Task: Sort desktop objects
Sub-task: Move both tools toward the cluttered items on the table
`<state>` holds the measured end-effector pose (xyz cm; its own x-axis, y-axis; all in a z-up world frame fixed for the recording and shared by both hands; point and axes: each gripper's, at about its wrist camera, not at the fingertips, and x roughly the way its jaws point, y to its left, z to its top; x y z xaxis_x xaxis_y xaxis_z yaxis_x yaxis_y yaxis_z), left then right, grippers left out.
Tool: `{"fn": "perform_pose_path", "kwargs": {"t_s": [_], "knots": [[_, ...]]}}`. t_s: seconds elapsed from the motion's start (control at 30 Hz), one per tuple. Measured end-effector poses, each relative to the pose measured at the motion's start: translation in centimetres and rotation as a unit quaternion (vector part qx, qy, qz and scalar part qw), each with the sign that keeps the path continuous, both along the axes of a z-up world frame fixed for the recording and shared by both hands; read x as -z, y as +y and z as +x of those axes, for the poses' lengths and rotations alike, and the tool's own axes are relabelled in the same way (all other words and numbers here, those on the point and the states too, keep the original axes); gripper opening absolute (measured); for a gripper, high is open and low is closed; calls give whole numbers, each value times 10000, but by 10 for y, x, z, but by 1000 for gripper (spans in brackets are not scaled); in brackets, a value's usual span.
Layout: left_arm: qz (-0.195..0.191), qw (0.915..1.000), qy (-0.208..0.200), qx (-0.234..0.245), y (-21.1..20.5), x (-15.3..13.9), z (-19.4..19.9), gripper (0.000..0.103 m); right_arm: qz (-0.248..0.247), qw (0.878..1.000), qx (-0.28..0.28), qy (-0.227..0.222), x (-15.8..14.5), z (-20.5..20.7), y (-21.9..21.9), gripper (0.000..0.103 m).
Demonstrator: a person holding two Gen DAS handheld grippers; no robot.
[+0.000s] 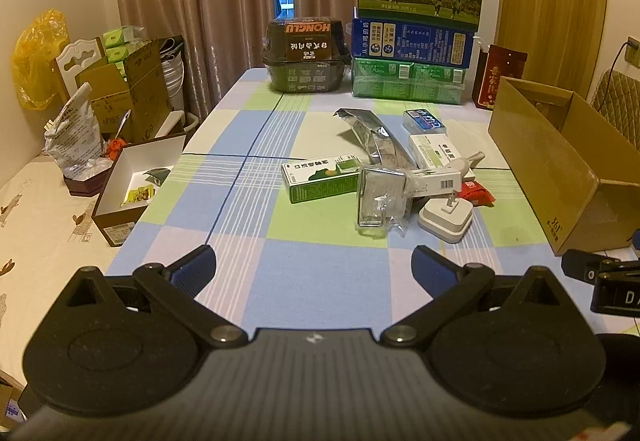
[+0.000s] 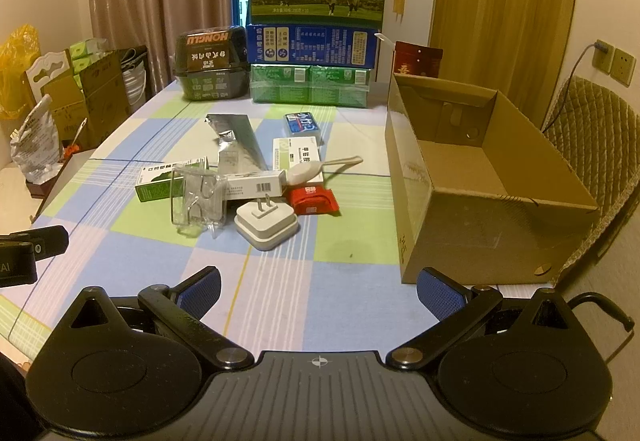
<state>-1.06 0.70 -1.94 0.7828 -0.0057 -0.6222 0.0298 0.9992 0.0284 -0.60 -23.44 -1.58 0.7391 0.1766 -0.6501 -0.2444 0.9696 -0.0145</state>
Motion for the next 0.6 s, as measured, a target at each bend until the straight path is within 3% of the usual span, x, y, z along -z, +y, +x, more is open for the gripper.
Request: {"fn": "perform_pose_path", "kwargs": {"t_s": [0.2,0.33,0.6], "knots": [[-54,10000,24,23,0,0,1,102,-54,10000,-59,52,-1,0,2,101],[-173,9997,-60,183,4,-8,5,102,-200,9990,-395,-111,-12,3,12,101],[-55,9988,7,485,14,-20,50,102,-442,9935,-1046,-122,-12,44,34,101]]}}
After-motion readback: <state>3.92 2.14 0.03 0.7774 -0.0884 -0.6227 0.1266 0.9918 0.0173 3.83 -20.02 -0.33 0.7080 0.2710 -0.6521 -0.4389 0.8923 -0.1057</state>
